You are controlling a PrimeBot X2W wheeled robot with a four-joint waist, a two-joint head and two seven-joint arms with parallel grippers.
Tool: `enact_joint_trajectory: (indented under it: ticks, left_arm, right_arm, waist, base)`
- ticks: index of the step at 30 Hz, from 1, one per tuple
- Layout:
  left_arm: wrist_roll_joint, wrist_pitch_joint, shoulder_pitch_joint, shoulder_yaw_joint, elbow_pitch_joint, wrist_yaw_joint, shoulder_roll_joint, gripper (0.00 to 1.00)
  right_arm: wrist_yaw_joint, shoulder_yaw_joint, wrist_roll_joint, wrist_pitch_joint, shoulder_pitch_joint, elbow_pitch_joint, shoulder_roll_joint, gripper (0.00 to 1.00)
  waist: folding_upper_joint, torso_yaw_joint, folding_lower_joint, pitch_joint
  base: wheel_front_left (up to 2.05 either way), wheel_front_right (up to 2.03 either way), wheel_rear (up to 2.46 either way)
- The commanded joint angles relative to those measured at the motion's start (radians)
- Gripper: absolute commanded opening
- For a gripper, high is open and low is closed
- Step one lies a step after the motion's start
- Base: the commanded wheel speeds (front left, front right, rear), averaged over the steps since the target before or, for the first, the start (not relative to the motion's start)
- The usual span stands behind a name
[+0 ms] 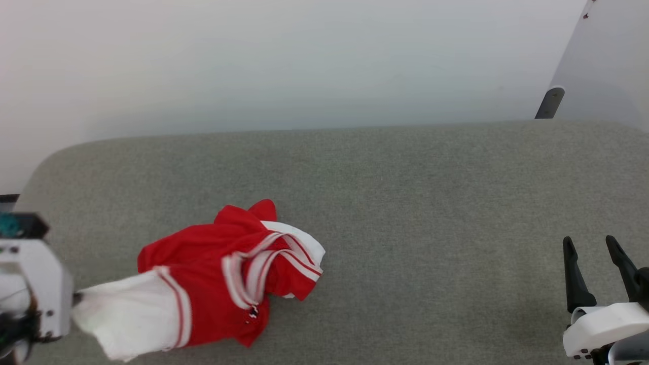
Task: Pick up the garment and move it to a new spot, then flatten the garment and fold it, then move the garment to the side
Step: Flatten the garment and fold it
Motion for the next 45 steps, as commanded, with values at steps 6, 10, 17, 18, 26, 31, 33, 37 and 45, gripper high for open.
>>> enact_joint_trajectory:
  ticks: [6,10,17,18,26,31,33,37,45]
  left_arm:
    - [-0.009,-0.062,0.057,0.002,0.116,0.014,-0.022,0.00]
    - [-0.002,-0.100,0.075,-0.004,0.204,-0.004,-0.068,0.00]
    - [-0.024,-0.165,0.062,0.019,0.334,-0.055,-0.159,0.27]
    - [-0.014,-0.171,0.056,0.016,0.344,-0.064,-0.166,0.40]
    - [0.027,-0.282,0.030,0.030,0.335,-0.110,-0.183,1.00]
    - [0.044,-0.424,0.048,0.061,0.263,-0.098,-0.200,1.00]
    - [0.055,-0.499,0.067,0.069,0.224,-0.094,-0.208,1.00]
    - [0.076,-0.639,0.113,0.089,0.156,-0.057,-0.220,1.00]
    - [0.133,-0.768,0.208,0.154,0.053,0.011,-0.231,1.00]
  right_arm:
    - [0.000,0.006,0.008,0.011,-0.005,-0.016,-0.006,1.00]
    - [0.000,0.013,0.005,0.016,-0.020,-0.021,-0.007,1.00]
    - [0.000,0.025,0.001,0.016,-0.033,-0.009,-0.010,1.00]
    - [0.000,0.027,0.002,0.017,-0.033,-0.005,-0.012,1.00]
    - [0.000,0.084,0.045,0.041,0.003,-0.005,-0.037,1.00]
    - [0.000,0.107,0.071,0.043,0.023,-0.005,-0.055,1.00]
    - [0.000,0.113,0.078,0.040,0.024,0.000,-0.059,1.00]
    - [0.000,0.122,0.084,0.038,0.032,0.010,-0.057,1.00]
    - [0.000,0.150,0.103,0.043,0.038,0.031,-0.053,1.00]
  waist:
    - [0.0000,-0.004,0.0000,0.031]
    - [0.0000,-0.009,0.0000,0.052]
    - [0.0000,-0.011,0.0000,0.056]
    - [0.0000,-0.007,0.0000,0.049]
    - [0.0000,0.056,0.0000,-0.031]
    - [0.0000,0.125,0.0000,-0.072]
    - [0.0000,0.153,0.0000,-0.086]
    - [0.0000,0.201,0.0000,-0.112]
    - [0.0000,0.270,0.0000,-0.138]
  base:
    - [0.00,0.00,0.00]
    - [0.00,0.00,0.00]
    - [0.00,0.00,0.00]
    - [0.00,0.00,0.00]
    - [0.00,0.00,0.00]
    - [0.00,0.00,0.00]
    - [0.00,0.00,0.00]
    - [0.00,0.00,0.00]
    - [0.00,0.00,0.00]
